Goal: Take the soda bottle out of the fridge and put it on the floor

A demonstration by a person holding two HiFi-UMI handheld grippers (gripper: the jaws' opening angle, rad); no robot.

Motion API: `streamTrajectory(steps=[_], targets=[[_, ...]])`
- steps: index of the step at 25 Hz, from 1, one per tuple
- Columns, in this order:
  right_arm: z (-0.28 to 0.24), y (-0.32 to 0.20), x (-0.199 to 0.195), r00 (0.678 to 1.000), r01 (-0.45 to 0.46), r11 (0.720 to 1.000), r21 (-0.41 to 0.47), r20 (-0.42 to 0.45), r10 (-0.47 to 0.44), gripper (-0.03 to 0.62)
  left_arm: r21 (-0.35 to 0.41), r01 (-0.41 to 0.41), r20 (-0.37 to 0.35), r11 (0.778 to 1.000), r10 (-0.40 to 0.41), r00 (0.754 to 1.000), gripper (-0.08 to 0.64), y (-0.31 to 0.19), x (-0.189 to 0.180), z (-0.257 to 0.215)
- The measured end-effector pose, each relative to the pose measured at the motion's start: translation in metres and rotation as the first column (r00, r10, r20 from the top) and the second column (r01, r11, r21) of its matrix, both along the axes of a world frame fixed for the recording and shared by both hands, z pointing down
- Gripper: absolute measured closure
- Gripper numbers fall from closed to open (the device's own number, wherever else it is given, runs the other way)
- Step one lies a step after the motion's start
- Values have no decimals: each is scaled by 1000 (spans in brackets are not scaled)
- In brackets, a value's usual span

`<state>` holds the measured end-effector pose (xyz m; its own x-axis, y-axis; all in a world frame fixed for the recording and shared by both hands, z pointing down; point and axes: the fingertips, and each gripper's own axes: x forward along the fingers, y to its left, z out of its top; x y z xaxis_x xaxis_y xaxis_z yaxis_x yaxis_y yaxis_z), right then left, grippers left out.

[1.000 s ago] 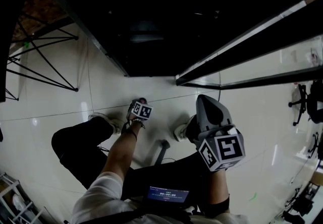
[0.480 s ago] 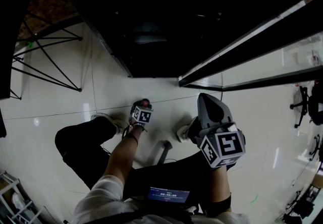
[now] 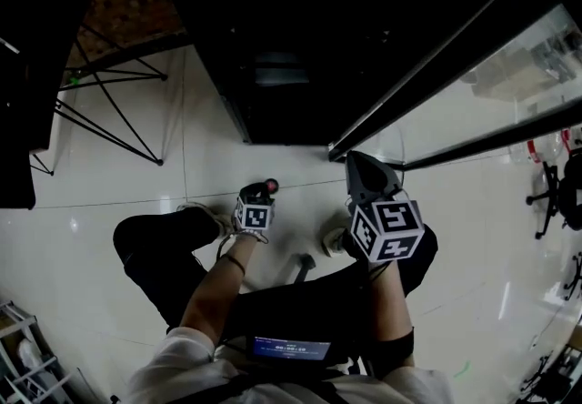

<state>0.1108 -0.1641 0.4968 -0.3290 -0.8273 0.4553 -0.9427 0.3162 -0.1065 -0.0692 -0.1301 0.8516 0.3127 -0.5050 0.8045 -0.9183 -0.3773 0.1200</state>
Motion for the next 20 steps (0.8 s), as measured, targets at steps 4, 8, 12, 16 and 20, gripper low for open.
streamTrajectory(steps=[4,8,12,16,20], targets=[[1,6,-3,1000,4,1000,-18,20,-4,574,60,42,-66,997,-38,997,558,1,-7,-62],[-8,12,-9,992,4,1000,-24,123,-1,574,137,87,-145,987,-67,987,558,5,-11,-129],[-8,15,-10,989,-13,1000,-21,150,16,574,203,159,-229,966,-111,967,558,5,-15,-192],[-11,18,-13,988,-23,1000,-14,154,25,574,302,182,-277,936,-96,956,558,-4,-18,-263],[-26,22,-13,986,-36,999,22,163,32,574,427,160,-272,890,-43,961,558,-15,-18,-335]])
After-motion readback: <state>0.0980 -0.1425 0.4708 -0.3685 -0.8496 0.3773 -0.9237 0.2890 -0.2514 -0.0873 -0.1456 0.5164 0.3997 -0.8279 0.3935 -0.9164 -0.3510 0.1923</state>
